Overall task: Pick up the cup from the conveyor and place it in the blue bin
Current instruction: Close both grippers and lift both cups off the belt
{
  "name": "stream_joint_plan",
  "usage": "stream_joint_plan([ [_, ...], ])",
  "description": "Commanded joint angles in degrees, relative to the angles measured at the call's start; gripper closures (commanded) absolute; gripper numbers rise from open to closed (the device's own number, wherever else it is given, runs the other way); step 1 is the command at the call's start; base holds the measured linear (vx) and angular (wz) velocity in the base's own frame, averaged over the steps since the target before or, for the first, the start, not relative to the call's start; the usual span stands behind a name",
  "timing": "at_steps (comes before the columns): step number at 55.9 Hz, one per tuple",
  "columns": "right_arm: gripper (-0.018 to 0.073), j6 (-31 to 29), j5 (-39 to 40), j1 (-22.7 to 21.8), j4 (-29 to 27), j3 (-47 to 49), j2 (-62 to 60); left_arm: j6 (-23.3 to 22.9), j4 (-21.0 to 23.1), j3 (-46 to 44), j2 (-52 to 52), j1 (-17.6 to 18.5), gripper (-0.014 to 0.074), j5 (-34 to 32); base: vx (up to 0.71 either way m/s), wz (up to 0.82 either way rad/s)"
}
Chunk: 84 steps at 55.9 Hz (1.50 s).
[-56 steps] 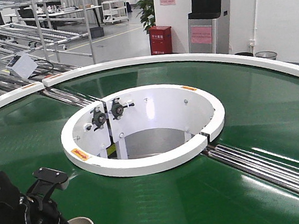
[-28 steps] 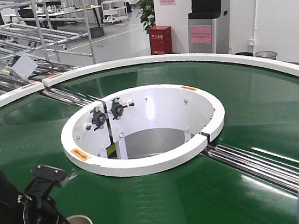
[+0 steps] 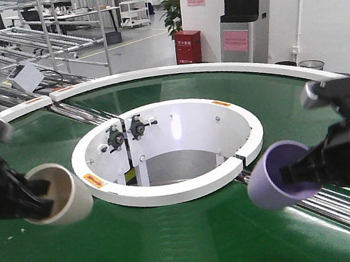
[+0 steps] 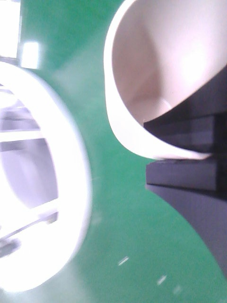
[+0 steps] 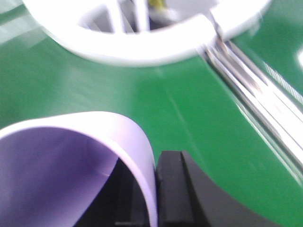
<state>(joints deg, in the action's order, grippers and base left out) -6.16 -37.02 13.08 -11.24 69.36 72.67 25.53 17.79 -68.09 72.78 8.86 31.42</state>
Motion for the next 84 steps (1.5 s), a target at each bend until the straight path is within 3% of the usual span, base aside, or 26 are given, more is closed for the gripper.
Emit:
stream_joint_plan([
  [1,0.057,0.58,3.38,0.39,-0.05,3.18,-6.2,-2.22,0.64,-1.53,-7.06,0.34,0.0603,-3.5,0.0,0.0],
  [14,0.0568,0.34,3.38,0.3,5.06,3.12,-17.3,-2.14,-0.79,-1.53,-18.43,0.34,0.0598,-3.07,0.0,0.0],
  [23,0.0568,0.47,4.04,0.3,5.39,3.12,-18.41,-2.14,-0.6,-1.53,-21.28,0.34,0.0597,-3.01,0.0,0.0],
  [84,0.0568,0.47,2.29,0.3,5.01,3.12,-18.19,-2.07,-0.75,-1.53,-22.3,0.34,0.0597,-2.91,0.0,0.0],
])
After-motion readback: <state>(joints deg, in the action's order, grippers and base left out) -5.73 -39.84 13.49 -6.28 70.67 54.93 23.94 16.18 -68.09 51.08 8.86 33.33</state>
